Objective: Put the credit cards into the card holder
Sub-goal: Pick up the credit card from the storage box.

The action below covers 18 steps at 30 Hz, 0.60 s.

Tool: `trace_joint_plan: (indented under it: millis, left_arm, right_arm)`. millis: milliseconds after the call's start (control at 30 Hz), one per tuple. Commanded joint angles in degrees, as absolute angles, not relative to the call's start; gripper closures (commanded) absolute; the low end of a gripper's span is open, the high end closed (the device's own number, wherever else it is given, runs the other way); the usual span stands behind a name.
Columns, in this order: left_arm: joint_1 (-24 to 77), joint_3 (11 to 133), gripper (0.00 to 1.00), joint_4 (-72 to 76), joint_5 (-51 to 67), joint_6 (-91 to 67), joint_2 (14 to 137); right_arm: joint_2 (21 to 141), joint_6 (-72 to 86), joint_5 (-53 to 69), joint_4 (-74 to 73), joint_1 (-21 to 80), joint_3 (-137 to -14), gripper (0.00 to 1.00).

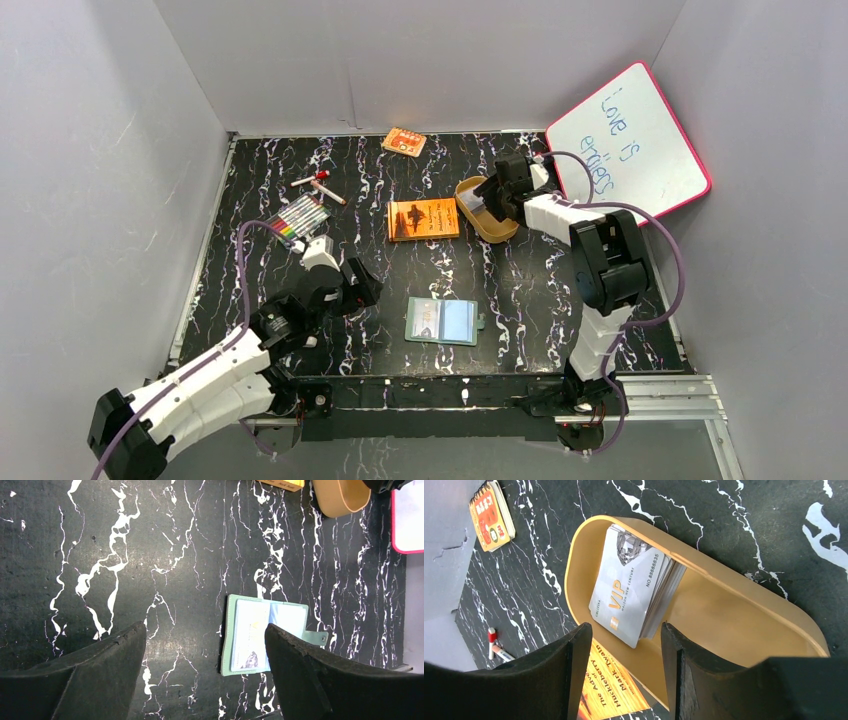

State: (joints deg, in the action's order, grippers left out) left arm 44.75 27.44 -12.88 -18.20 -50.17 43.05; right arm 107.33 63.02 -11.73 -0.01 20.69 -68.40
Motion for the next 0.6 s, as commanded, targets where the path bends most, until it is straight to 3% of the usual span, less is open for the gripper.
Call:
trace_joint_plan:
  millis: [0,567]
  left_arm:
    - [44.67,27.51,0.15,-12.03,-19.86,-50.37,44.08]
    - [44.7,26.89,0.15,-10.94,-19.99,-49.49,44.85]
  right_arm:
    - [108.65,64.7,-13.8,0.87,20.57,-71.85,0.4]
    - [113.49,64.16,-12.49,3.48,20.53,-72.18,0.51]
